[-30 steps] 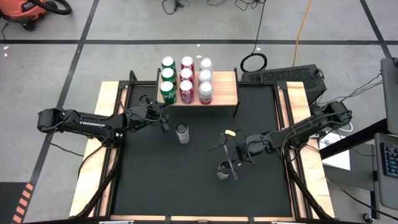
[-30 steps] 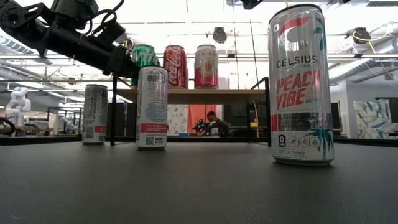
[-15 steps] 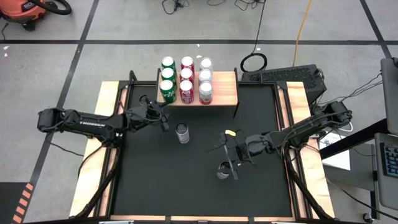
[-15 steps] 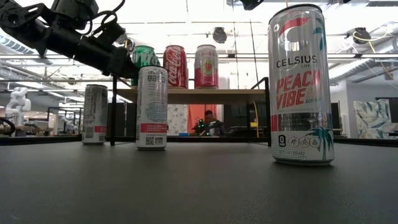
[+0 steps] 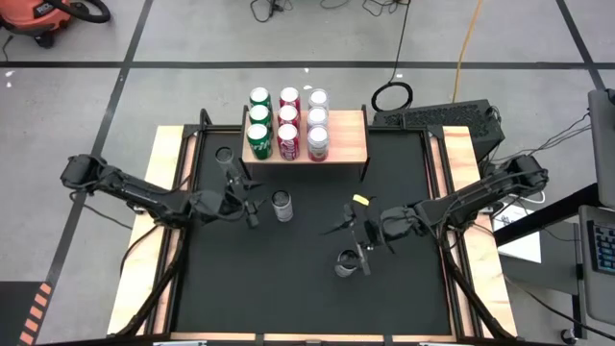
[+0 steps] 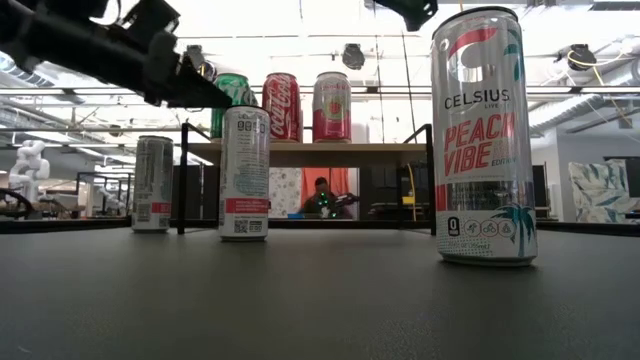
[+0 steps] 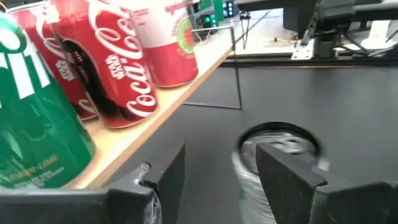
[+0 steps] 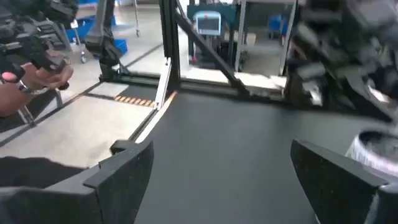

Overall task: Place canned beverage on shelf
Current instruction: Put the top white soda can on the shelf

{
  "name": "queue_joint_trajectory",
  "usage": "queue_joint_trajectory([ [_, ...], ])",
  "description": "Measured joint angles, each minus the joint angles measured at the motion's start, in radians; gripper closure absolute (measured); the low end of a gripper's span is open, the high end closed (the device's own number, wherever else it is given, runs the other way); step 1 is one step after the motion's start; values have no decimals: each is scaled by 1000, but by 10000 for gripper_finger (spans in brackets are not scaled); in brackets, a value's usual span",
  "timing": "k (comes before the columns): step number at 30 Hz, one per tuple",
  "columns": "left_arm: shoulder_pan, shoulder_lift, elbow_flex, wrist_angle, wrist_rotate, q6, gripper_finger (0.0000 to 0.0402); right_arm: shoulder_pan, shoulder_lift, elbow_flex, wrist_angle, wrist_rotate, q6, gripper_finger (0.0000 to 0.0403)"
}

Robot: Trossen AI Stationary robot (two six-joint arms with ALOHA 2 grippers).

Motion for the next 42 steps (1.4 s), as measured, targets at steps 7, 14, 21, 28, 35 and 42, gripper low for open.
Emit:
queue_joint_trajectory([
  [7, -149, 0, 1, -6, -109, -87, 204, 84, -49, 16, -215, 168, -16, 44],
  [14, -210, 0, 90, -110, -204, -105, 204, 134, -50, 16, -250, 259, -86, 44],
  [21, -209, -1, 274, -367, -329, -145, 204, 126, -50, 15, -250, 287, -175, 44],
  [28, -209, -39, 487, -800, -390, -319, 204, 83, -50, 15, -258, 287, -246, 44],
  [35, -174, -115, 565, -1110, -277, -374, 204, 37, -65, 14, -336, 284, -326, 44],
  [42, -146, -187, 568, -1333, -251, -415, 204, 4, -152, 14, -475, 282, -314, 44],
])
